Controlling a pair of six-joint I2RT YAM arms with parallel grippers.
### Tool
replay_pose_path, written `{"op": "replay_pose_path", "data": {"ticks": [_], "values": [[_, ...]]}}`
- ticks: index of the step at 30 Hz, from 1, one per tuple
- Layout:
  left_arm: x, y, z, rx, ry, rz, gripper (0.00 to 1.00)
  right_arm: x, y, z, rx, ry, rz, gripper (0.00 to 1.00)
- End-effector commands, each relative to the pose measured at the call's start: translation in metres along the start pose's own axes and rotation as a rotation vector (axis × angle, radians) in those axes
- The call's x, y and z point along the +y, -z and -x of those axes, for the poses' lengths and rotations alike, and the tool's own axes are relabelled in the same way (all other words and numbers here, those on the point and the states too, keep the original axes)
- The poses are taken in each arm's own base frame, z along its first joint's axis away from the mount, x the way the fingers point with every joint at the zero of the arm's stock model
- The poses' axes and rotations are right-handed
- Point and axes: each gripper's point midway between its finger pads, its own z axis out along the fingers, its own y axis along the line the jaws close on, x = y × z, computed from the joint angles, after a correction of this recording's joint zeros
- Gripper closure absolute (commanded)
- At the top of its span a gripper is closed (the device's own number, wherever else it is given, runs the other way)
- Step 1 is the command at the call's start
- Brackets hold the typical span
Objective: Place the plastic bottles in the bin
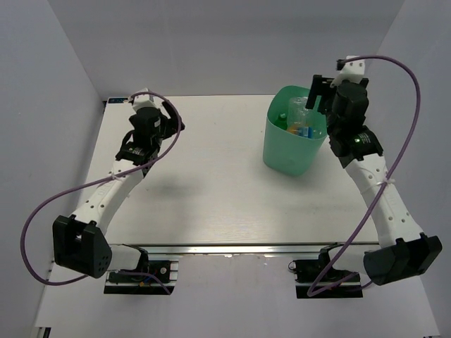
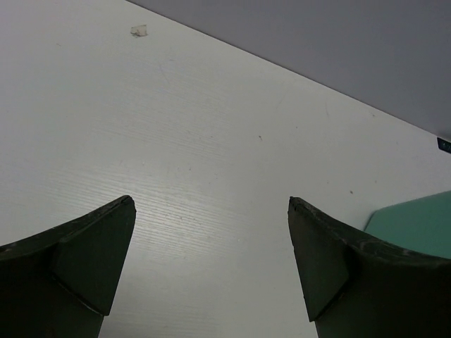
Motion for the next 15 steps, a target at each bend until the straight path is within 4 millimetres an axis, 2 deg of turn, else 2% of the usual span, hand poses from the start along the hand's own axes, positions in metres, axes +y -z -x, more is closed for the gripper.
{"op": "replay_pose_path", "data": {"ticks": [1, 2, 3, 4, 5, 6, 7, 8, 9, 11, 12, 13, 14, 15], "values": [[0.021, 0.007, 0.016, -0.035, 0.063, 0.040, 0.02, -0.051, 0.014, 0.004, 0.017, -0.096, -0.187, 0.11], [0.026, 0.007, 0.017, -0.034, 0.066, 0.052, 0.02, -0.058, 0.015, -0.006, 0.045, -0.114, -0.206, 0.11], [0.038, 0.007, 0.020, -0.037, 0.075, 0.081, 0.02, -0.079, 0.018, -0.015, 0.073, -0.159, -0.254, 0.11], [0.043, 0.007, 0.022, -0.042, 0.086, 0.096, 0.02, -0.085, 0.019, -0.024, 0.091, -0.182, -0.252, 0.11], [0.049, 0.007, 0.021, -0.041, 0.090, 0.108, 0.02, -0.095, 0.022, -0.042, 0.123, -0.202, -0.277, 0.11], [0.060, 0.006, 0.025, -0.051, 0.103, 0.132, 0.02, -0.113, 0.024, -0.055, 0.140, -0.246, -0.334, 0.11], [0.065, 0.009, 0.028, -0.063, 0.118, 0.139, 0.02, -0.117, 0.026, -0.067, 0.159, -0.261, -0.351, 0.11], [0.069, 0.009, 0.029, -0.066, 0.125, 0.143, 0.02, -0.129, 0.032, -0.093, 0.201, -0.273, -0.394, 0.11], [0.078, 0.008, 0.030, -0.073, 0.135, 0.159, 0.02, -0.134, 0.035, -0.107, 0.221, -0.293, -0.415, 0.11], [0.086, 0.008, 0.033, -0.081, 0.149, 0.175, 0.02, -0.135, 0.039, -0.124, 0.232, -0.353, -0.409, 0.11], [0.092, 0.008, 0.035, -0.090, 0.153, 0.190, 0.02, -0.131, 0.041, -0.143, 0.262, -0.371, -0.402, 0.11], [0.095, 0.007, 0.037, -0.094, 0.155, 0.198, 0.02, -0.120, 0.040, -0.147, 0.264, -0.380, -0.339, 0.11], [0.097, 0.004, 0.037, -0.089, 0.155, 0.205, 0.02, -0.117, 0.041, -0.137, 0.207, -0.387, -0.307, 0.11], [0.100, 0.003, 0.038, -0.084, 0.156, 0.213, 0.02, -0.116, 0.044, -0.147, 0.215, -0.385, -0.303, 0.11]]}}
